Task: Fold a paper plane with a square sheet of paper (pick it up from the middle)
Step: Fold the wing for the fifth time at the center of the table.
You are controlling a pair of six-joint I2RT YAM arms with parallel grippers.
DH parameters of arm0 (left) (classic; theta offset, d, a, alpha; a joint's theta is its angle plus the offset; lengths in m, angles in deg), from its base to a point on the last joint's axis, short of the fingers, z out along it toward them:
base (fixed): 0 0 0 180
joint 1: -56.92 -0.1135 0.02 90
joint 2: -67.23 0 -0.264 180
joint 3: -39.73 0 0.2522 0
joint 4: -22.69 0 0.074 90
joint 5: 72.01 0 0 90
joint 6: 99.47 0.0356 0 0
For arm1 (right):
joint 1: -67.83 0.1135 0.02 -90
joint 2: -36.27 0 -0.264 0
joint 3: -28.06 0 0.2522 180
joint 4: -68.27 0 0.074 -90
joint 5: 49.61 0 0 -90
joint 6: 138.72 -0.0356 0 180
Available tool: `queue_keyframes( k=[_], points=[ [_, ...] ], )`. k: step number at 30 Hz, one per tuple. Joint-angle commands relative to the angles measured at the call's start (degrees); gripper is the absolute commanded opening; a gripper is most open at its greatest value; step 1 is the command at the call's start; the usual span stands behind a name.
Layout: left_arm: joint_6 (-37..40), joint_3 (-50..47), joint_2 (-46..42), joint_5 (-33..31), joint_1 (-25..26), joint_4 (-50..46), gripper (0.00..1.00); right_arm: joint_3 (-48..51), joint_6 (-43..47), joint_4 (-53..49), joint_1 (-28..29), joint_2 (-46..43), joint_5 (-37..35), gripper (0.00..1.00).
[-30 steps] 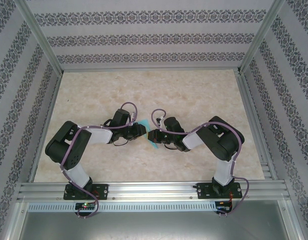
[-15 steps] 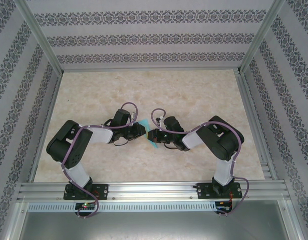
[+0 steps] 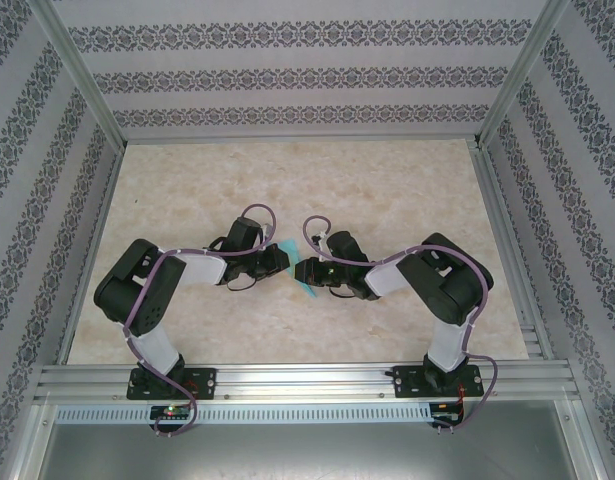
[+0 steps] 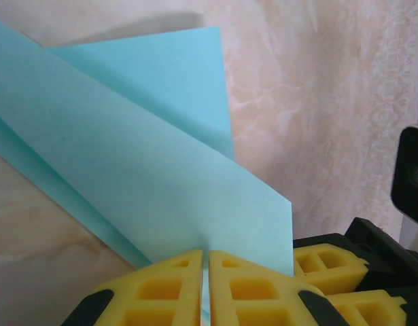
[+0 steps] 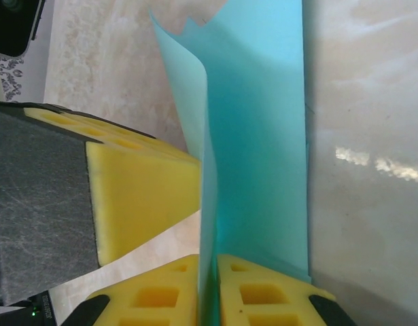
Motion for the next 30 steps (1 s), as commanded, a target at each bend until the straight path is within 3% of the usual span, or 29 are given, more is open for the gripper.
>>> queue_keyframes(
  k=[1, 24, 30],
  points=[
    [1.66, 1.37, 1.28, -1.19, 0.76, -1.31, 0.1, -0.89, 1.13, -3.08, -0.64, -1.68, 0.15, 0.14],
    [1.92, 1.91, 1.57, -1.2, 0.76, -2.85, 0.09, 0.38, 0.79, -8.71, -0.79, -5.36, 0.65, 0.15],
    [1.92, 1.78, 1.24, -0.79, 0.8, -2.76, 0.09, 0.93, 0.65, -9.23, -0.73, -4.75, 1.26, 0.07]
  ],
)
